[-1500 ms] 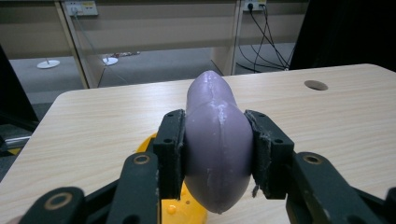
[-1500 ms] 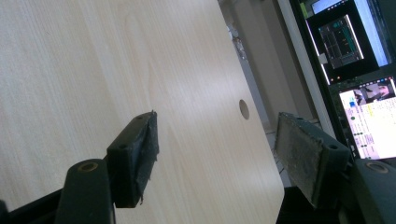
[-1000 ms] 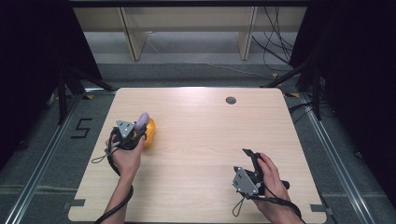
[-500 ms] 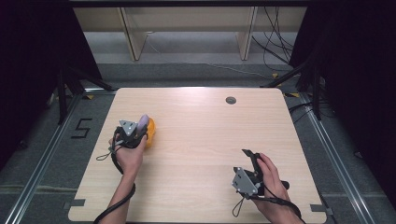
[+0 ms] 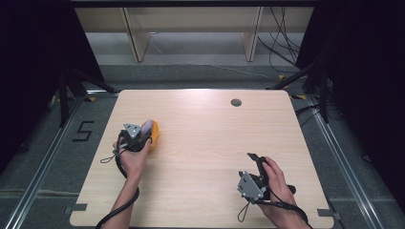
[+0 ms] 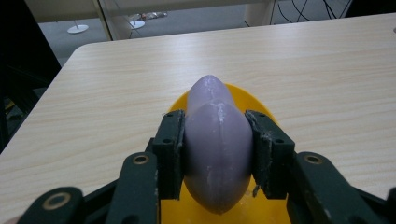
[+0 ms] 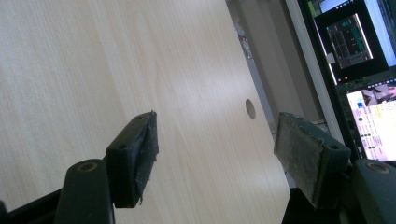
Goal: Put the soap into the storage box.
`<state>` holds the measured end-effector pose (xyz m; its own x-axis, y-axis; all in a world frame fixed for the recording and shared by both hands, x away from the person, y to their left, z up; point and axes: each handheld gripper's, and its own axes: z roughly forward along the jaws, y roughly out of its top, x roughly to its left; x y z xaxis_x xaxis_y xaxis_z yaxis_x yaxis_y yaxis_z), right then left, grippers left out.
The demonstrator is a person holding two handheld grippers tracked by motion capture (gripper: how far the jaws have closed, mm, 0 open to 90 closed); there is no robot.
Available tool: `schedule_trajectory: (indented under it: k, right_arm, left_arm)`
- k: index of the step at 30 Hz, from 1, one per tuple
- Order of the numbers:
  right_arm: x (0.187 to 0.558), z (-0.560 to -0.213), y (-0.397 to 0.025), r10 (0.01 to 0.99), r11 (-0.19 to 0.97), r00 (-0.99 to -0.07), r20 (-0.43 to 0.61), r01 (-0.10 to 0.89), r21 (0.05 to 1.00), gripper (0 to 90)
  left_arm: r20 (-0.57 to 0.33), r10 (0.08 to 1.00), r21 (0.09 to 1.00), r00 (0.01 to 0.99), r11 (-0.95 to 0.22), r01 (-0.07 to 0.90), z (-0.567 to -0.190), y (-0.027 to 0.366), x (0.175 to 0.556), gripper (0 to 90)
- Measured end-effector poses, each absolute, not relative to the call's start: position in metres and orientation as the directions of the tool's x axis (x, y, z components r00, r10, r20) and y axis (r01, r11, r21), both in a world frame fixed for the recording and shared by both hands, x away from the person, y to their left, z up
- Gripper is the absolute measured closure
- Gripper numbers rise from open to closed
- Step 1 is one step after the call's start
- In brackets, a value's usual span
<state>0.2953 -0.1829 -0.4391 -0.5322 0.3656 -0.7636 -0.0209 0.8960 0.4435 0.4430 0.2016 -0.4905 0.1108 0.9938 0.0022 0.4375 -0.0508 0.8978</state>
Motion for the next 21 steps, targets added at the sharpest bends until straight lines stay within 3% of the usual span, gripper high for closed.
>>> schedule_trajectory:
  k: [10, 21]
  right_arm:
    - [0.295, -0.439, -0.182, 0.361, 0.898, -0.536, -0.763, -0.021, 0.44, 31.2]
    - [0.295, -0.439, -0.183, 0.363, 0.897, -0.536, -0.763, -0.021, 0.441, 30.9]
  left_arm:
    - [-0.007, 0.989, 0.858, 0.15, -0.071, 0.508, -0.484, 0.203, 0.444, 56.4]
    - [-0.044, 0.99, 0.891, 0.133, -0.022, 0.454, -0.464, 0.206, 0.43, 41.0]
